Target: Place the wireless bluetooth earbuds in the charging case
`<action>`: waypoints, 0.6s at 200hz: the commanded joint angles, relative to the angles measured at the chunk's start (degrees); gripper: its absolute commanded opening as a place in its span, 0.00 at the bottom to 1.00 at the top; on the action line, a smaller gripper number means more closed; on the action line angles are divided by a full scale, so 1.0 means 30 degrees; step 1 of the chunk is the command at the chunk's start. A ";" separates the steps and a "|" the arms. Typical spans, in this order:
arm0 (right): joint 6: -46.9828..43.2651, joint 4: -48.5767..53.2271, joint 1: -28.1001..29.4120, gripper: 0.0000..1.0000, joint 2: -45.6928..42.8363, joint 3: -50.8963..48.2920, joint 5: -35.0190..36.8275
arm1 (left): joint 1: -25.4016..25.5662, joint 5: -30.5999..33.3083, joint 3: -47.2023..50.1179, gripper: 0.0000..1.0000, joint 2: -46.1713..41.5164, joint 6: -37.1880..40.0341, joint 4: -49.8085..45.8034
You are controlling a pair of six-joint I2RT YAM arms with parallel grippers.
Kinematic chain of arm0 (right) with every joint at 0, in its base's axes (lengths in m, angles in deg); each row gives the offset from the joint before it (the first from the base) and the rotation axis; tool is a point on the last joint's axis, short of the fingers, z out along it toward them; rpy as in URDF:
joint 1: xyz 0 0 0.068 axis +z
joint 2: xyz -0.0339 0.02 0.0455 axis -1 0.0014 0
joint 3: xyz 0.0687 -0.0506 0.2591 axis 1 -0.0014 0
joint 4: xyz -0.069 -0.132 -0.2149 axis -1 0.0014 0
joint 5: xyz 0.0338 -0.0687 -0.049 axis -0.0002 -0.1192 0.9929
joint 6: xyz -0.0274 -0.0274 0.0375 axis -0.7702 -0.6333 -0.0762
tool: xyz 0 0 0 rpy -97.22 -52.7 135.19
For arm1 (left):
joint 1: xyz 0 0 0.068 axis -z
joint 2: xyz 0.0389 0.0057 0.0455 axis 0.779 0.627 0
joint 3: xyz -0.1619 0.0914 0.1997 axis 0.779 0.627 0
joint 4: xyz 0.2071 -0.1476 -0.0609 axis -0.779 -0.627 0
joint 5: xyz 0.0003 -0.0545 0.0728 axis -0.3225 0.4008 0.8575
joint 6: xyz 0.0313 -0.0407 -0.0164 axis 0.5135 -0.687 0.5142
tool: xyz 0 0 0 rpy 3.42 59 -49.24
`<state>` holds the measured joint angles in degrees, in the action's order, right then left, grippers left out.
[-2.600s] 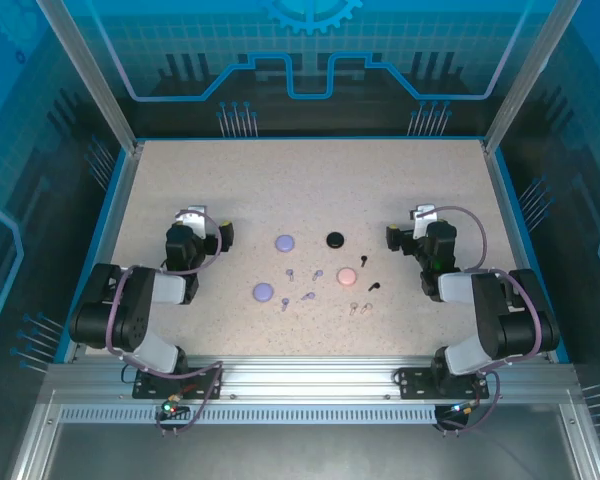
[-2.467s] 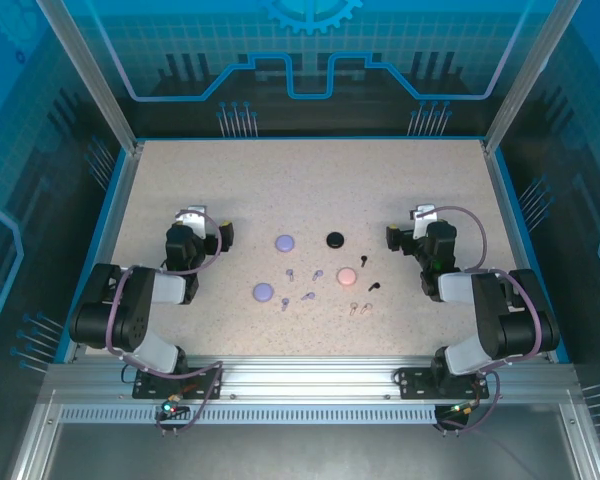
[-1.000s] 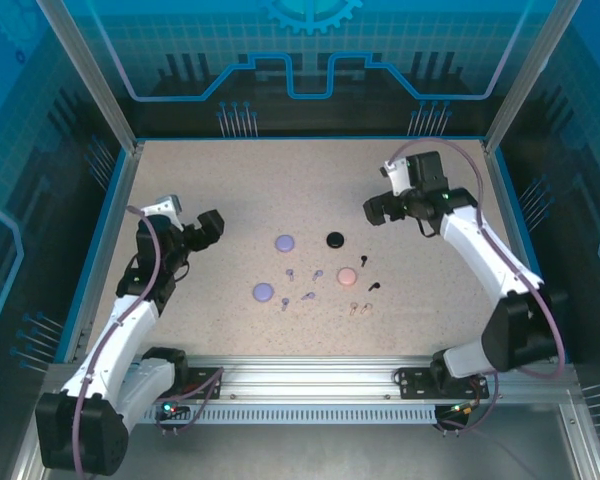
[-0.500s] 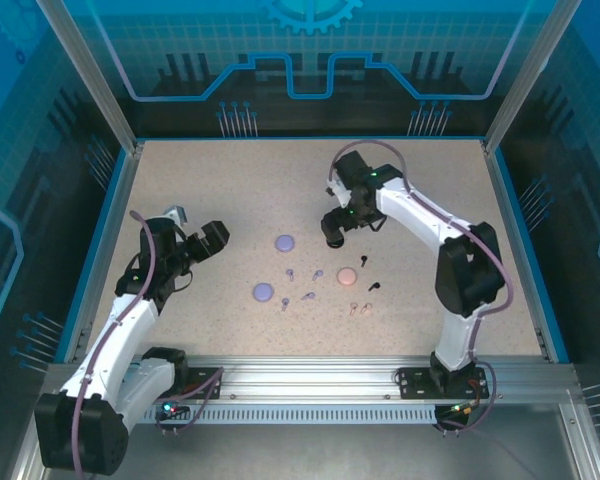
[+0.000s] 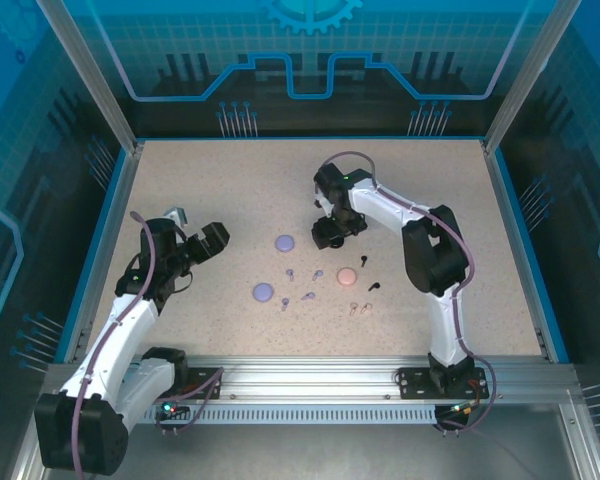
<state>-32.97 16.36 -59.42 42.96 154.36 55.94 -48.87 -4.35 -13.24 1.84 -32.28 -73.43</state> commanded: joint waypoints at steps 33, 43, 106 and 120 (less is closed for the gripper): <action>0.0667 0.0461 0.0230 0.81 0.1283 0.1007 0.0290 | 0.0022 -0.0278 -0.0200 0.99 -0.0001 -0.0502 0.0020; 0.0681 0.0489 0.0217 0.79 0.1447 0.1114 0.0379 | 0.0022 -0.0261 -0.0168 0.99 0.0008 -0.0525 0.0076; 0.0808 0.0488 0.0109 0.71 0.2392 0.1726 0.0445 | 0.0022 -0.0308 -0.0167 0.99 0.0200 -0.0498 0.0139; 0.0833 0.0415 0.0116 0.69 0.2504 0.1766 0.0444 | 0.0022 -0.0307 -0.0167 0.99 0.0204 -0.0520 0.0168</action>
<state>-31.35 16.40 -59.44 48.88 157.90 56.92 -48.87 -4.35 -13.24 2.26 -32.63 -73.38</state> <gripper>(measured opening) 0.704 0.987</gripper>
